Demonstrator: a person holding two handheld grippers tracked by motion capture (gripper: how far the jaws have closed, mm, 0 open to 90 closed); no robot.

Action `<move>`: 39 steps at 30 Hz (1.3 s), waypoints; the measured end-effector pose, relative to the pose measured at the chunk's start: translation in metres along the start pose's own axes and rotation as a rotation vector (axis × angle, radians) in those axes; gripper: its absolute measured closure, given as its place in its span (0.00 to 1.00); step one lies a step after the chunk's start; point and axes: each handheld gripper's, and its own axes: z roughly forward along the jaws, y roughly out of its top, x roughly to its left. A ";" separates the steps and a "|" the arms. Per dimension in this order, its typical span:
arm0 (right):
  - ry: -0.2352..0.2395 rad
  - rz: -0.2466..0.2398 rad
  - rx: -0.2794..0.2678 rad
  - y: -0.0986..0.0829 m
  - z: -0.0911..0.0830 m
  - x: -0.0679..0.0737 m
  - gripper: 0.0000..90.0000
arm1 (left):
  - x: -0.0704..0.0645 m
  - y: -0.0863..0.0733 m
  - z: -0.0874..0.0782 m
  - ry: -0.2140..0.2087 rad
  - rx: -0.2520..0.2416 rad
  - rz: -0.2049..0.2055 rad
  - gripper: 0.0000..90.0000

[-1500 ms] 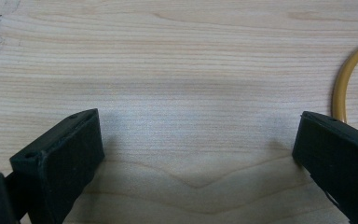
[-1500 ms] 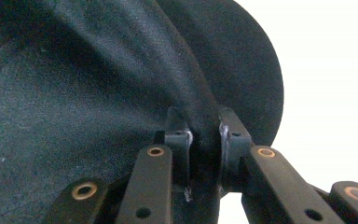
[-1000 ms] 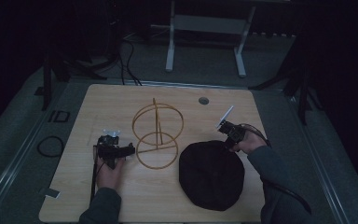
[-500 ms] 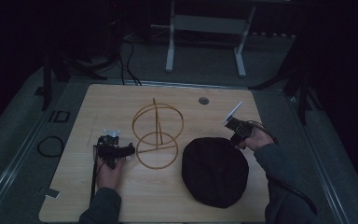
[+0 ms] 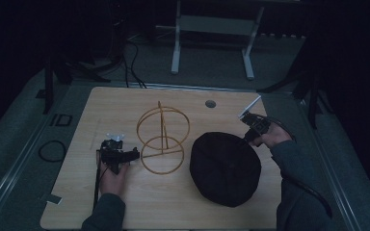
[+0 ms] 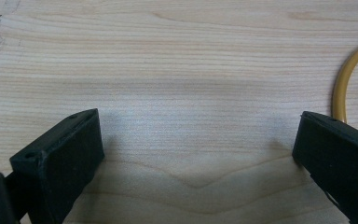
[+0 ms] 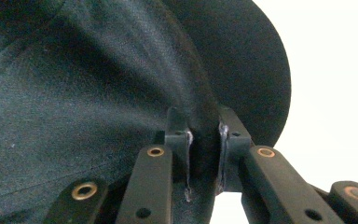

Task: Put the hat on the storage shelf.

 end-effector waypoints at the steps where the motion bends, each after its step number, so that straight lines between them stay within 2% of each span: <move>1: -0.002 -0.002 0.001 0.000 -0.003 0.000 0.87 | 0.000 0.000 0.000 0.000 0.000 0.000 0.01; 5: -0.011 -0.011 -0.003 0.001 -0.011 0.002 0.87 | 0.000 0.000 0.000 0.000 0.000 0.000 0.01; 9: 0.000 0.006 -0.020 -0.001 -0.025 0.000 0.87 | 0.000 0.000 0.000 0.000 0.001 0.001 0.01; 11: 0.000 0.006 -0.020 -0.001 -0.025 0.000 0.87 | 0.000 0.000 0.000 0.001 0.001 0.000 0.01; 14: -0.007 0.005 -0.024 -0.002 -0.037 -0.001 0.87 | 0.000 0.000 0.000 0.001 0.002 0.000 0.01; 25: -0.003 0.016 -0.044 -0.005 -0.061 -0.002 0.87 | 0.000 0.000 0.000 0.001 0.000 -0.001 0.01; 32: 0.021 0.016 -0.061 -0.006 -0.071 -0.001 0.87 | 0.000 0.000 0.000 0.001 0.001 -0.001 0.01; 39: 0.043 -0.004 -0.035 -0.005 -0.075 0.003 0.87 | 0.000 0.000 0.000 0.001 0.000 -0.002 0.01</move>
